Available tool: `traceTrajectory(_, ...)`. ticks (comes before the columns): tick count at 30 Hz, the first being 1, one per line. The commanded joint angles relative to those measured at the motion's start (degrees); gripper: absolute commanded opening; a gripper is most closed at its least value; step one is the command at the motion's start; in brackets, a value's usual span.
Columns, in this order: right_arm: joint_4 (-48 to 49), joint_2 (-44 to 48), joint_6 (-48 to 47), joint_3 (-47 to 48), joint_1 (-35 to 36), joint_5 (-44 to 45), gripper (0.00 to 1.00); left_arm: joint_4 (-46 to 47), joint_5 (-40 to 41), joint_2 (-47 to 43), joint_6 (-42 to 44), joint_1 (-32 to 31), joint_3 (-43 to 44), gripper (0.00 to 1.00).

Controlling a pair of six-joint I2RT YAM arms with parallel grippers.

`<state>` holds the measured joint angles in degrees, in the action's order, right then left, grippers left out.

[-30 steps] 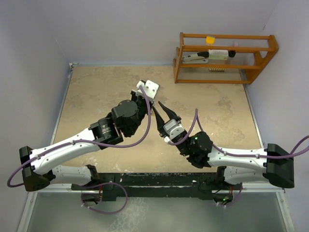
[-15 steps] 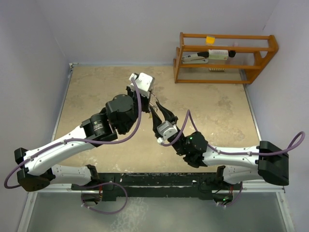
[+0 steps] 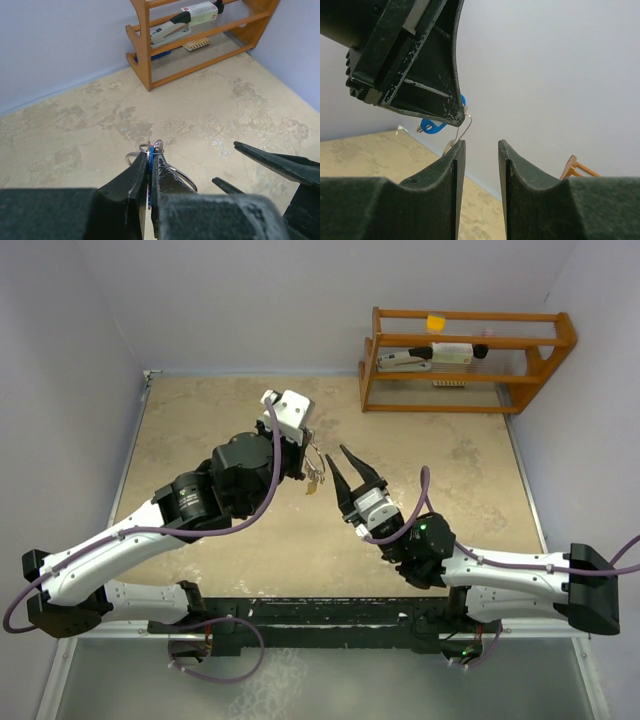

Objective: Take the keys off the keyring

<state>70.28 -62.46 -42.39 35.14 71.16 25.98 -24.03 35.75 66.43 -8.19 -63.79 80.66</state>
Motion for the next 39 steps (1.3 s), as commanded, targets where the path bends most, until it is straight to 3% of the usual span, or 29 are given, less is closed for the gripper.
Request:
traceTrajectory(1, -2.53, 2.43, 4.43, 2.2, 0.21, -2.71, 0.34, 0.13, -2.64, -0.46, -1.86, -0.12, 3.68, 0.0)
traceTrajectory(6, -7.57, 3.28, 7.7, 3.82, 0.21, -4.55, 0.28, -0.01, -5.58, 0.45, -2.1, -0.11, 4.83, 0.0)
traceTrajectory(15, -8.05, 2.98, 8.03, 3.68, 0.22, -4.89, 0.28, 0.65, -7.97, 1.06, -2.27, -0.14, 4.72, 0.0)
traceTrajectory(39, 8.0, -4.87, -1.85, 3.17, 0.22, 1.35, 0.35, 1.22, -8.63, -2.57, -3.02, -0.13, 1.92, 0.0)
